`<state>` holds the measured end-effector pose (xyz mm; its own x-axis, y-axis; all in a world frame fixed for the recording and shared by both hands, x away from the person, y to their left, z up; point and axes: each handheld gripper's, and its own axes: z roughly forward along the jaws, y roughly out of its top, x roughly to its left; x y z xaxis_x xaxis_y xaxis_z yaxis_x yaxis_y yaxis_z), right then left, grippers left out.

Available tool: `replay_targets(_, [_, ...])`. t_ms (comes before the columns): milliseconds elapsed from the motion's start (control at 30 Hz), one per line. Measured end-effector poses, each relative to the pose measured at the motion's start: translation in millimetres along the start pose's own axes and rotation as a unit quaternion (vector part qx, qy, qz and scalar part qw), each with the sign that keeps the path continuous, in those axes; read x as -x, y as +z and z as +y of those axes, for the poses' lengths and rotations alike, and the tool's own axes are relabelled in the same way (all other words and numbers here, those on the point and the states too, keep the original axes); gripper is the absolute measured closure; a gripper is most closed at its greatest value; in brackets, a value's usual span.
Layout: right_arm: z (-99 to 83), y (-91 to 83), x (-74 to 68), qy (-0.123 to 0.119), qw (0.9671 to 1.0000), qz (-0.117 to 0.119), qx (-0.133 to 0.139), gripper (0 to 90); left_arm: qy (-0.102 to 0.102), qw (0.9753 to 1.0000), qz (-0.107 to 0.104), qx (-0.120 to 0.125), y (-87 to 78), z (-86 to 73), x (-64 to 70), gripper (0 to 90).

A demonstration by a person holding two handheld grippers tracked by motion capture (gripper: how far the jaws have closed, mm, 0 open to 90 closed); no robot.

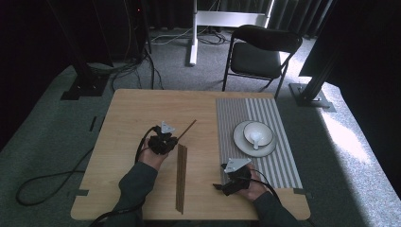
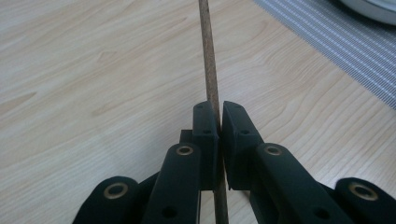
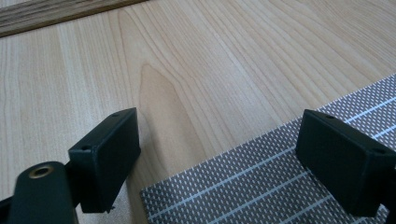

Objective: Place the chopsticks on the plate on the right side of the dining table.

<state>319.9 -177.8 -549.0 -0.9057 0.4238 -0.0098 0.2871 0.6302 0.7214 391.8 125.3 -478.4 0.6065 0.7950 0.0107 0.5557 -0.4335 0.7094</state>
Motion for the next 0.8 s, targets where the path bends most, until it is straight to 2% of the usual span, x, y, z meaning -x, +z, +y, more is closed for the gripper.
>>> replay_targets(467, [0.0, -0.1, -0.2, 0.001, 1.0, 0.0, 0.0, 12.9, 0.025, 0.9996, -0.011, 0.012, 4.0, 19.7, 12.2, 84.5])
replay_targets(800, [-0.1, -0.1, -0.2, 0.001, 1.0, 0.0, 0.0, 13.0, 0.03, 0.999, -0.023, 0.022, 9.0, 31.6, 18.7, 84.5])
